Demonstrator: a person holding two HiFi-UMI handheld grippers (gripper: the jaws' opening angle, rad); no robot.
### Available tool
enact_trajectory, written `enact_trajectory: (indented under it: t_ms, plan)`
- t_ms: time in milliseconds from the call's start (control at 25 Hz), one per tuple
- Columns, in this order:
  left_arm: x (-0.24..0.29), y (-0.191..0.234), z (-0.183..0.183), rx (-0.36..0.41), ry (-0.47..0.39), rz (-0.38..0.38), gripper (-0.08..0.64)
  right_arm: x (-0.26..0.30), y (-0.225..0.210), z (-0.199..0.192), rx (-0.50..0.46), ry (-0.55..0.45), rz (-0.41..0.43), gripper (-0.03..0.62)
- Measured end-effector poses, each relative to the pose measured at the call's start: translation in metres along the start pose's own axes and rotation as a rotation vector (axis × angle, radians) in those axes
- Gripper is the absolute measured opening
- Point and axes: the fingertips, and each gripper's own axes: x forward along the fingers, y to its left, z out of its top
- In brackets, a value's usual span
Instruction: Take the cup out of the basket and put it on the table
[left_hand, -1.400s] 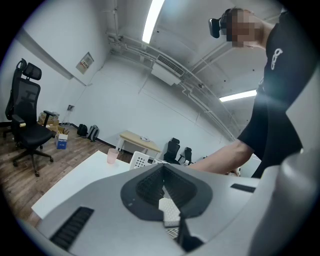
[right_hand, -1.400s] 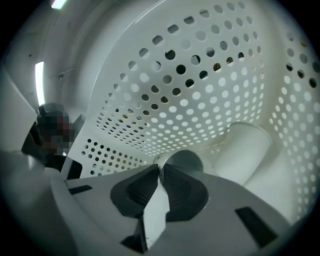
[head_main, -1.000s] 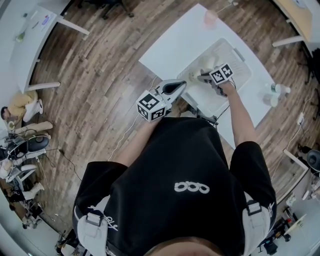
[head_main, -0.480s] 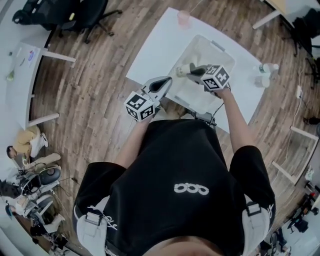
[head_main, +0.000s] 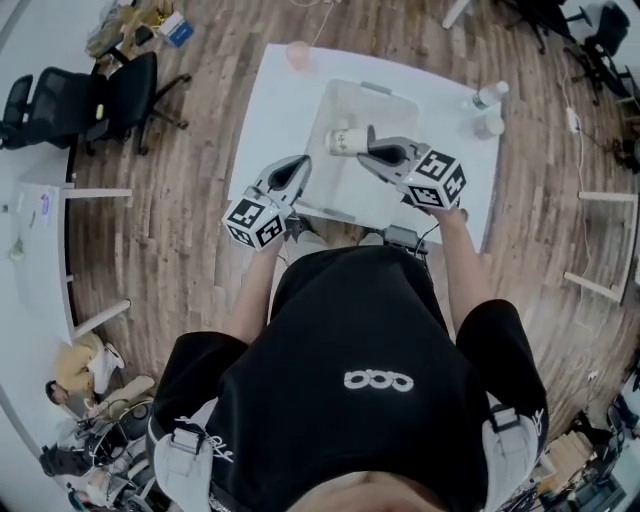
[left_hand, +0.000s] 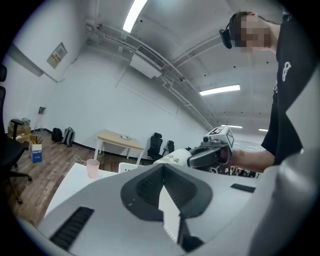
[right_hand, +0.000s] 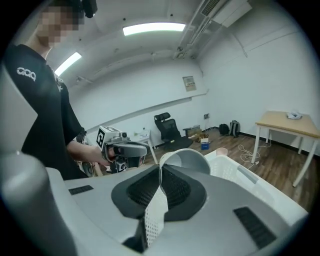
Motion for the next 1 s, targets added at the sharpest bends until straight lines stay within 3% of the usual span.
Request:
enact_trajectory:
  t_ms: [520,1000]
  plan:
    - [0.053,-0.035,0.008,0.032,0.045,-0.155,0.008,-0.047,-0.017,-0.013,0.068,-0.063,-0.129,0.037]
    - [0.123,-0.102,-0.001,0.068,0.110,-0.402,0.008,-0.145,-0.031,-0.055,0.181,-0.128,-0.383,0.037]
